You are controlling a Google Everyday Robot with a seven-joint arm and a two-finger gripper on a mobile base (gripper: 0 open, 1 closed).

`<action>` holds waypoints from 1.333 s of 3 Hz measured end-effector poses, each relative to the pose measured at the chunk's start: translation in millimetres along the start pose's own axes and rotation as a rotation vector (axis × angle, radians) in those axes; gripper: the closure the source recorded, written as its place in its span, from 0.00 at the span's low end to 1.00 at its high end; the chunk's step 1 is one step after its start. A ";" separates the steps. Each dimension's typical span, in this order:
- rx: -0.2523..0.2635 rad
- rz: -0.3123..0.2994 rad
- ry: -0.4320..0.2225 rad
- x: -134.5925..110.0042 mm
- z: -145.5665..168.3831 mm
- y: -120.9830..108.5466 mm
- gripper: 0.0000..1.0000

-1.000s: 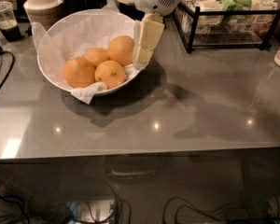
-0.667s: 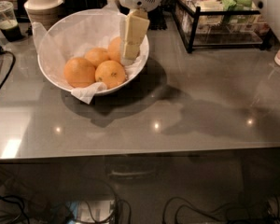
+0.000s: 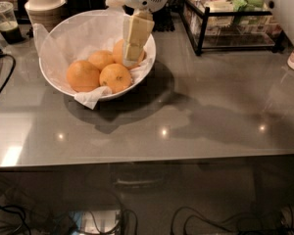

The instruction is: Pick orange from white bowl

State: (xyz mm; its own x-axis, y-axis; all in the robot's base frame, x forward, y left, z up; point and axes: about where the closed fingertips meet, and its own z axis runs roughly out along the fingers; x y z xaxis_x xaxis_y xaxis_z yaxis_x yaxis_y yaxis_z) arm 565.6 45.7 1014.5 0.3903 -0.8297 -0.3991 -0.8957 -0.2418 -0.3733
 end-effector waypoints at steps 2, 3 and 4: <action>0.000 0.000 0.000 0.0 0.0 0.0 0.39; 0.000 0.000 0.000 -0.1 0.0 0.0 0.39; 0.000 0.000 0.000 0.0 0.1 -0.1 0.21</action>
Offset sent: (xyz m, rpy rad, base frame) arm 0.0000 0.0000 0.0000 0.0000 0.0000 0.0000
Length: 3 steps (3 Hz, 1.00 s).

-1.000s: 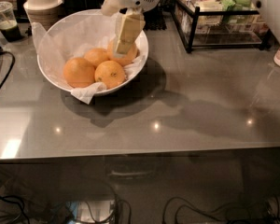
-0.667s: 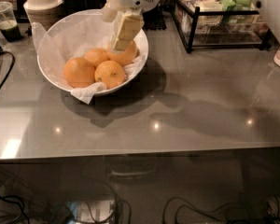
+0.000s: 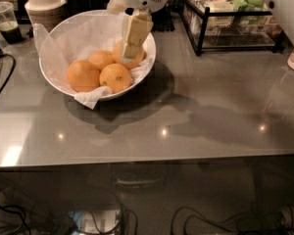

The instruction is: Pick orange from white bowl

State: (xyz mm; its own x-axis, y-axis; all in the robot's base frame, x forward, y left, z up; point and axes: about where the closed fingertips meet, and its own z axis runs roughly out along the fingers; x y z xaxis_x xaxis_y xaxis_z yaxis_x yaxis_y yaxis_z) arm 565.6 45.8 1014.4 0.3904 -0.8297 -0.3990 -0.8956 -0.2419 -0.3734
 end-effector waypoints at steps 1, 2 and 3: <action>-0.008 -0.016 0.021 7.6 14.7 -9.5 0.22; -0.047 -0.042 0.047 19.9 38.9 -26.0 0.23; -0.086 -0.065 0.060 28.8 59.8 -43.3 0.25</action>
Offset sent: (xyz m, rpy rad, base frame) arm 0.0759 0.0148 -0.0551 -0.1341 0.0366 0.0781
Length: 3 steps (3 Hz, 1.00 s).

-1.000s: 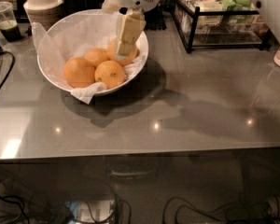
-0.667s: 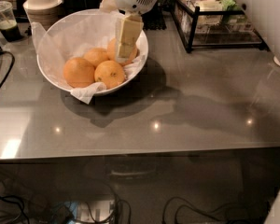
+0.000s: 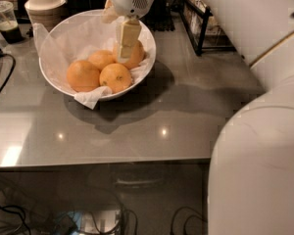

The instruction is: Pick orange from white bowl

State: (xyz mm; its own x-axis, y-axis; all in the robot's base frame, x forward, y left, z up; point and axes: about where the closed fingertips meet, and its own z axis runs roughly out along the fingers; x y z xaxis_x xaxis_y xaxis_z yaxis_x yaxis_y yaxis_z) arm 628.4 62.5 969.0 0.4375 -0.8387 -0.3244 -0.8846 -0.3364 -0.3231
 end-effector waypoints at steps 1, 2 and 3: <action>-0.021 -0.003 0.003 15.0 12.0 -12.0 0.24; -0.042 0.007 -0.005 30.3 23.4 -16.8 0.25; -0.059 0.016 -0.017 40.2 34.8 -20.3 0.25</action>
Offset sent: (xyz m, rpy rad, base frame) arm 0.0406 -0.0286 -0.0361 -0.0410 0.0985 0.0160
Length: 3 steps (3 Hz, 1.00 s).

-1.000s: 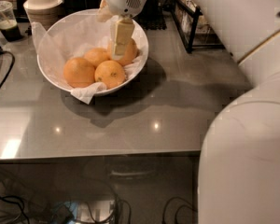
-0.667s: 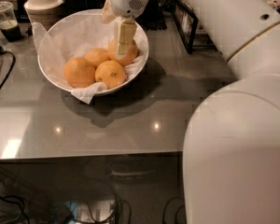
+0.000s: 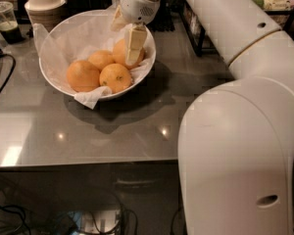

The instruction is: Pick orange from white bowl

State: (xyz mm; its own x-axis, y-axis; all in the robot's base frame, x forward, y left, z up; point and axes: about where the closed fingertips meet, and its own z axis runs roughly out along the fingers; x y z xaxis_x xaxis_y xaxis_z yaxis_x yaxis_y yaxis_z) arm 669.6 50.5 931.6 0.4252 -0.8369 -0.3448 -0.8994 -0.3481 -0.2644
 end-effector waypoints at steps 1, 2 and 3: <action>-0.017 0.011 -0.015 7.6 11.9 -2.3 0.26; -0.031 0.034 -0.027 16.5 20.3 0.6 0.32; -0.042 0.054 -0.041 23.3 26.4 5.9 0.51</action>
Offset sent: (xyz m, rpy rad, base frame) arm -0.0024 -0.0248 -0.0347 -0.0108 0.1184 -0.0154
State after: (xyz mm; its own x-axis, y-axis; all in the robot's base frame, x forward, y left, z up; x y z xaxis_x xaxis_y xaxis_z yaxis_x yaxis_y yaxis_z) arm 676.9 40.1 898.2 0.3786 -0.8375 -0.3940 -0.9244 -0.3207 -0.2066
